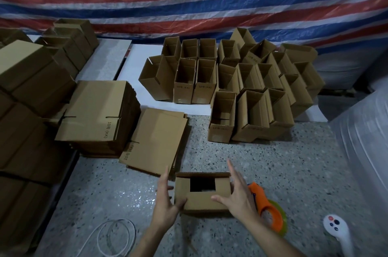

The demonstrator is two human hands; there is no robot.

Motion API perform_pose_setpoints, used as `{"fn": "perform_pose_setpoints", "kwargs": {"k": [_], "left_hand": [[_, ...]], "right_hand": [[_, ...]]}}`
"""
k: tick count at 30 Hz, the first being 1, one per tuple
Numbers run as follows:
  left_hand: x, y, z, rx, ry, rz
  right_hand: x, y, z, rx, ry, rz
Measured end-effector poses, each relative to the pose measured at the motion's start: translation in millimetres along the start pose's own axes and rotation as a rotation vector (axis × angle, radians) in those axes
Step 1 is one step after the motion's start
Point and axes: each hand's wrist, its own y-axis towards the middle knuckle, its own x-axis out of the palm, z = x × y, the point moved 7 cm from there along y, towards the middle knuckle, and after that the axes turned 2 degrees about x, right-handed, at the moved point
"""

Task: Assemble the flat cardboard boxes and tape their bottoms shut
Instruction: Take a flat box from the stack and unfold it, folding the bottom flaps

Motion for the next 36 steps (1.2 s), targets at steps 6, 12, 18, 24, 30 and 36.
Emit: {"fn": "perform_pose_setpoints", "kwargs": {"k": [6,12,18,24,30,36], "left_hand": [[7.9,7.9,13.8,0.089,0.170,-0.077],[-3.0,3.5,23.5,0.165,0.394,-0.091],[-7.8,-9.1,20.1,0.139,0.494,-0.004],[-2.2,-34.6,4.9,0.041,0.536,0.033],[3.6,-35.6,10.6,0.092,0.702,0.056],[2.5,-30.8,18.6,0.185,0.894,-0.049]], "right_hand": [[3.3,-2.4,-1.8,-0.109,-0.193,-0.048],[-0.8,-2.5,-2.0,-0.216,-0.386,0.054],[0.2,-6.1,-5.6,-0.334,-0.420,0.098],[17.2,-32.0,9.0,-0.352,-0.469,0.111],[27.9,-34.1,23.0,-0.211,-0.463,0.014],[-1.1,-39.3,48.2,0.020,-0.156,0.203]]}}
